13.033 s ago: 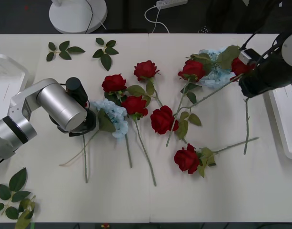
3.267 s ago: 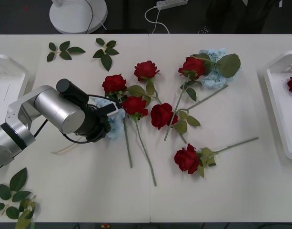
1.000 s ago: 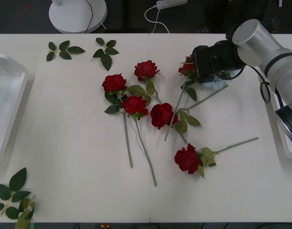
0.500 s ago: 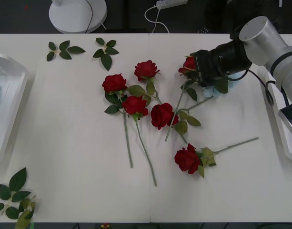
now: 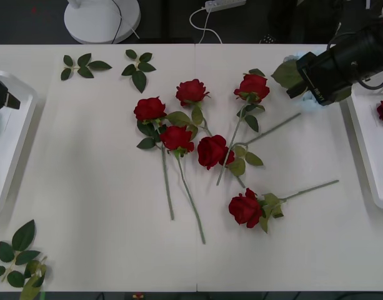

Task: Place the red flowers into the right box and the blue flowers into the left box. If a person shows an open palm, hand one flower to the person first, then continue sorting.

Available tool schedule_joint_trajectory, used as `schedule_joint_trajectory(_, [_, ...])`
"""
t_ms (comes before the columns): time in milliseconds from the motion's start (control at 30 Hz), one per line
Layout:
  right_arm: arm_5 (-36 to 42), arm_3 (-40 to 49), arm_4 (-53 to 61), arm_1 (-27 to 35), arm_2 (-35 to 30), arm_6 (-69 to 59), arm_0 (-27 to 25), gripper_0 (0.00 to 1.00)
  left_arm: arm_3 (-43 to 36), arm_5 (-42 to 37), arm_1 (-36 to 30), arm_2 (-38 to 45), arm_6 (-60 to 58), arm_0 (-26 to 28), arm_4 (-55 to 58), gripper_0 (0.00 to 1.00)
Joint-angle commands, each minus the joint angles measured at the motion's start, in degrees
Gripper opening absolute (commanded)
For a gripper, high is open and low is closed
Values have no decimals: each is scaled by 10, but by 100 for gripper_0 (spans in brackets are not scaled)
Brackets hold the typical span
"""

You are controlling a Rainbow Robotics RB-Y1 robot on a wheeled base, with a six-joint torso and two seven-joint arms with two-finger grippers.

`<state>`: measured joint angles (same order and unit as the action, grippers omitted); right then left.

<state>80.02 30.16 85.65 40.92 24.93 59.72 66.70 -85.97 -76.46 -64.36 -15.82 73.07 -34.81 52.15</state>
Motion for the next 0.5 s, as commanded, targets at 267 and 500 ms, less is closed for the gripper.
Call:
schedule_joint_trajectory(267, [1, 268, 130, 164, 27, 262, -45, 0, -38, 9, 135, -44, -102, -15, -60, 100])
schedule_joint_trajectory(500, [-114, 427, 156, 175, -23, 404, -127, 0, -38, 31, 211, -106, -181, -32, -123, 100])
